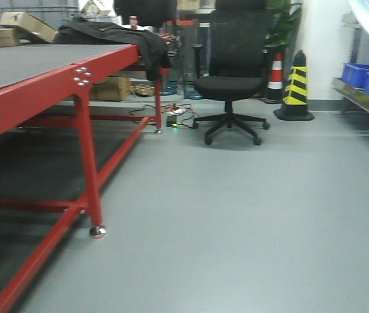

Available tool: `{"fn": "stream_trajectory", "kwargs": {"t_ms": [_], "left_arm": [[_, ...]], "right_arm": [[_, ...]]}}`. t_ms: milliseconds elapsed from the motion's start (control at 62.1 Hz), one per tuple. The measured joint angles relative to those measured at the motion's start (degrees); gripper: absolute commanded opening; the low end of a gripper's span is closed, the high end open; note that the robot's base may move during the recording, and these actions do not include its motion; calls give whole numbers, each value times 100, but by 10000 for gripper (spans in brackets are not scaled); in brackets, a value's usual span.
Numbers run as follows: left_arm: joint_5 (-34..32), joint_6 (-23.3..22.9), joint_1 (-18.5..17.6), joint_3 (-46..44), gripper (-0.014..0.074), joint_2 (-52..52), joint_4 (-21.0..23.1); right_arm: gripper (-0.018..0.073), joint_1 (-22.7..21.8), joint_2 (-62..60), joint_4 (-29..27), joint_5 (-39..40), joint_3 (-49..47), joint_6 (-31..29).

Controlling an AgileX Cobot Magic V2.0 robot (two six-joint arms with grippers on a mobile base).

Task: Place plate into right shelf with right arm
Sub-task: 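Drive the base away from the table holding the plate in the right gripper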

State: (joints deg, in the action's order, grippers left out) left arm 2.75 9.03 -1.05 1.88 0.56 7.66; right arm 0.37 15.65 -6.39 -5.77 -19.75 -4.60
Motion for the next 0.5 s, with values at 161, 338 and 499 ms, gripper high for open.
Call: {"fn": "stream_trajectory", "kwargs": {"t_ms": [161, 338, 499], "left_arm": [[0, 0, 0, 0, -128, 0, 0], [0, 0, 0, 0, -128, 0, 0], [0, 0, 0, 0, -128, 0, 0]], "right_arm": [[55, 0, 0, 0, 0, 0, 0], [55, 0, 0, 0, 0, 0, 0], [55, 0, 0, 0, 0, 0, 0]]}}
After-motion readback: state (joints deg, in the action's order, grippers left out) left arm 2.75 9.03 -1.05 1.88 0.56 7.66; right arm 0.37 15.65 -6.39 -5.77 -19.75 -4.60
